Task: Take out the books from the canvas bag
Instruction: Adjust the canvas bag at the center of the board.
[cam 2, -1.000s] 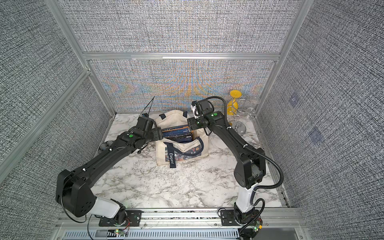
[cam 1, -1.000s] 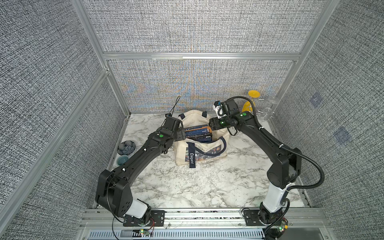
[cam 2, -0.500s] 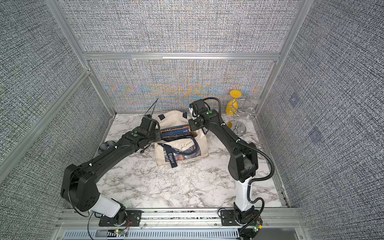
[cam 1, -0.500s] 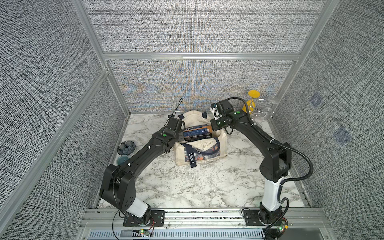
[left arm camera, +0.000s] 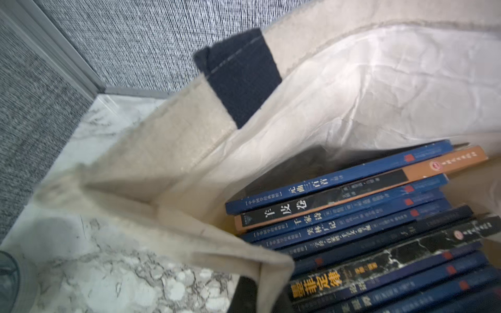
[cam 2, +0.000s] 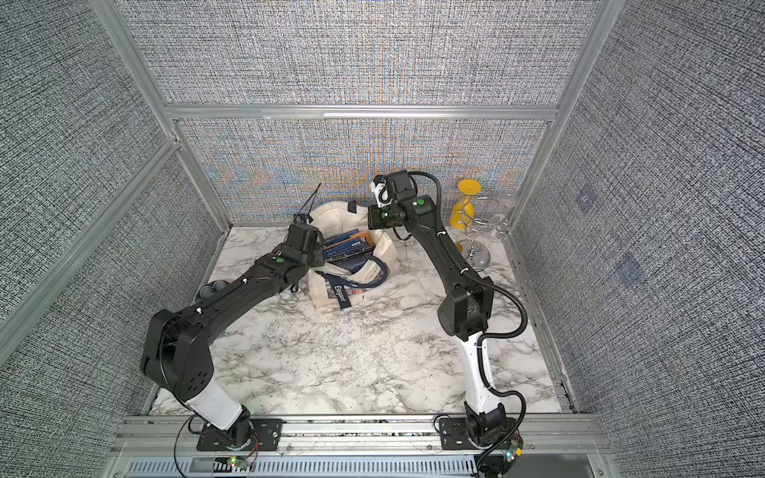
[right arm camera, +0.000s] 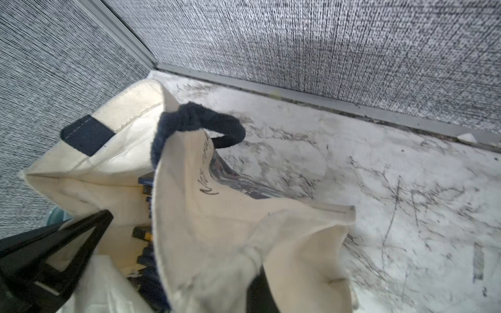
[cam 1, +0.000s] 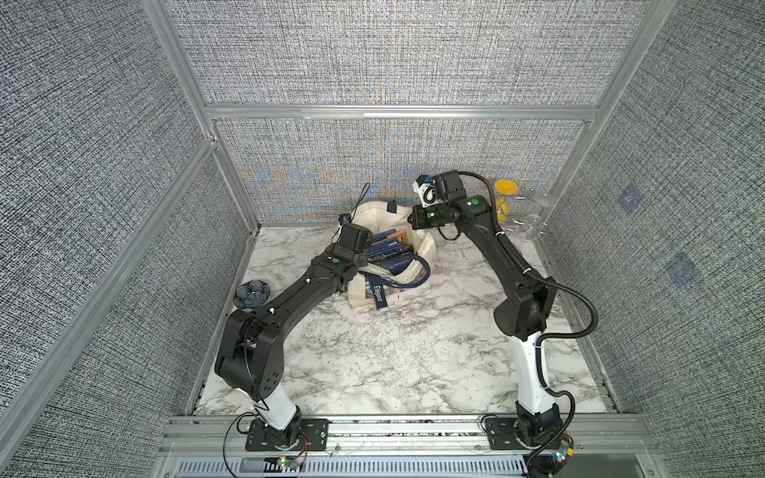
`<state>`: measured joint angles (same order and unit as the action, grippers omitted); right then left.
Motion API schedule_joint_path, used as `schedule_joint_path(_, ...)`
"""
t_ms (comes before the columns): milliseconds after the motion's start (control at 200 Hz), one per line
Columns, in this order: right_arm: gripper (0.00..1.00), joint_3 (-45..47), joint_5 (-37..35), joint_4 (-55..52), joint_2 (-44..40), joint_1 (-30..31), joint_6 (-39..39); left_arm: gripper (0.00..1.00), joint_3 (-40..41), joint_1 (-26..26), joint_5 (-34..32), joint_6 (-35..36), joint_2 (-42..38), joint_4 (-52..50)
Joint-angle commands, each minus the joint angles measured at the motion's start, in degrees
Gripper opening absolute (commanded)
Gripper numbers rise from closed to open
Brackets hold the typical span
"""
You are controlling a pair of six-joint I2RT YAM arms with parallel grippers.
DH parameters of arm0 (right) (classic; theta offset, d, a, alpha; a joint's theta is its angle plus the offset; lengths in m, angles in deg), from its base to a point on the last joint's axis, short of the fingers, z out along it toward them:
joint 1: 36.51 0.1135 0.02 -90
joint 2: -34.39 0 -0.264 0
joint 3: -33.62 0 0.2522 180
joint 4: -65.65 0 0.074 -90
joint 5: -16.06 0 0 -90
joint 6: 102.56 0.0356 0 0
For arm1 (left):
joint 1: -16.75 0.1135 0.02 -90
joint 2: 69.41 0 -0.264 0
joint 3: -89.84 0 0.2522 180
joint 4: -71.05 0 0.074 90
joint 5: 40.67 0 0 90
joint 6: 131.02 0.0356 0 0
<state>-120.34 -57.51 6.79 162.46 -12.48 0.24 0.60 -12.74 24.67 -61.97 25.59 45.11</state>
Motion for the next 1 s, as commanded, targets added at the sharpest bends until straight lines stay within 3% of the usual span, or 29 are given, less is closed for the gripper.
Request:
schedule_joint_path(0, 0.0, 6.73, 8.02, 16.52, -6.05, 0.44, 2.59, 0.0, 4.03, -0.04, 0.3, 3.28, -2.24, 18.13)
schedule_joint_path(95, 0.0, 27.49, 6.78, 30.46, -15.25, 0.68, 3.56, 0.0, 14.27, -0.39, 6.51, 1.37, -4.27, 29.06)
schedule_joint_path(200, 0.0, 46.5, 5.76, 42.24, -22.14, 0.67, 5.92, 0.0, 24.14, -1.28, 8.19, -4.6, -4.07, 38.23)
schedule_joint_path(395, 0.0, 66.14, 4.04, 51.68, -25.3, 0.58, 10.32, 0.0, 32.43, -8.28, 0.8, -1.28, -1.02, 45.13)
schedule_joint_path(530, 0.0, 72.74, 3.32, 54.32, -25.01, 0.73, 13.36, 0.0, 38.39, -9.62, 0.22, -1.29, -1.72, 53.52)
schedule_joint_path(735, 0.0, 78.04, 0.56, 59.32, -22.85, 1.08, 16.19, 0.0, 42.43, -9.78, 3.52, 1.37, -6.08, 54.57)
schedule_joint_path(990, 0.0, 78.43, -10.98, 58.08, -19.49, 1.91, 17.57, 0.0, 43.62, -10.04, 2.1, -0.1, -8.14, 52.23)
